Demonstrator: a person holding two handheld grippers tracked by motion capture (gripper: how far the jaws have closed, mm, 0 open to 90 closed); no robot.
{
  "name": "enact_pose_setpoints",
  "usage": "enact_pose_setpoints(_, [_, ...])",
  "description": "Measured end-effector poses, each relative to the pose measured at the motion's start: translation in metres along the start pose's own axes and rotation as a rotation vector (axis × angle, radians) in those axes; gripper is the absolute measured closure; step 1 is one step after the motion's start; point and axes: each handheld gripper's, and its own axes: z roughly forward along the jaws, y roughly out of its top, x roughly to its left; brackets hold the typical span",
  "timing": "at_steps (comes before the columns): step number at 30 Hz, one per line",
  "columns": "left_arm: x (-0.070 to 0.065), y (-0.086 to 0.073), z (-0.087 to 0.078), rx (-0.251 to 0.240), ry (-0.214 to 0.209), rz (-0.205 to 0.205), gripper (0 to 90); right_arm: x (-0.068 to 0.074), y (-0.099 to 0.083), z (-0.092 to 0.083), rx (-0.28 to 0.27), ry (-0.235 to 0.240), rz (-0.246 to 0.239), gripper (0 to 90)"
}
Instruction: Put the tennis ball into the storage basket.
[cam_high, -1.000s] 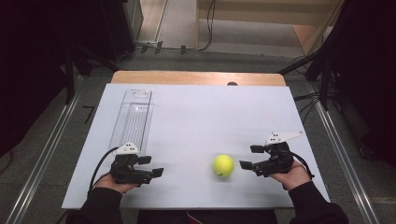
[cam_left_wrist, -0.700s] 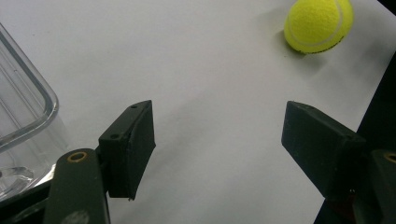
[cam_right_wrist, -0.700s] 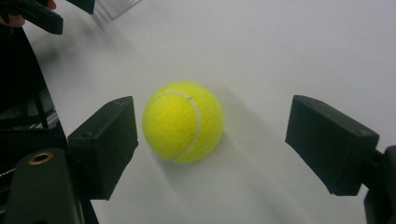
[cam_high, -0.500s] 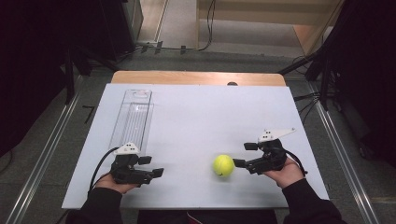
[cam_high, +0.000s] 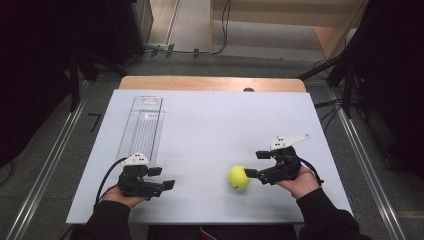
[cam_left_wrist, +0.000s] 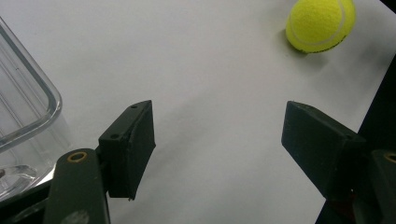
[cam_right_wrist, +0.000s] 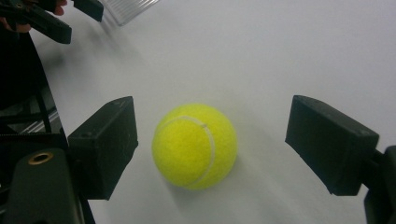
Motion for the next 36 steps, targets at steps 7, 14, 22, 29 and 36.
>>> enact_pose_setpoints(7, [0.0, 0.0, 0.0, 0.004, -0.002, 0.001, 26.5, 0.003, 0.006, 0.005, 0.006, 0.006, -0.012, 14.9])
enact_pose_setpoints(14, [0.0, 0.0, 0.001, 0.009, -0.005, 0.001, 26.5, 0.007, 0.012, 0.011, 0.013, 0.012, -0.024, 14.9])
enact_pose_setpoints(22, [0.0, 0.0, 0.001, 0.015, -0.007, 0.002, 26.5, 0.012, 0.019, 0.019, 0.015, 0.025, -0.044, 14.9])
enact_pose_setpoints(29, [0.0, 0.0, 0.001, 0.017, -0.005, 0.004, 26.5, 0.017, 0.024, 0.026, 0.019, 0.037, -0.061, 14.9])
enact_pose_setpoints(36, [0.0, 0.0, 0.001, 0.017, -0.008, 0.005, 26.5, 0.016, 0.022, 0.029, 0.016, 0.037, -0.059, 15.0])
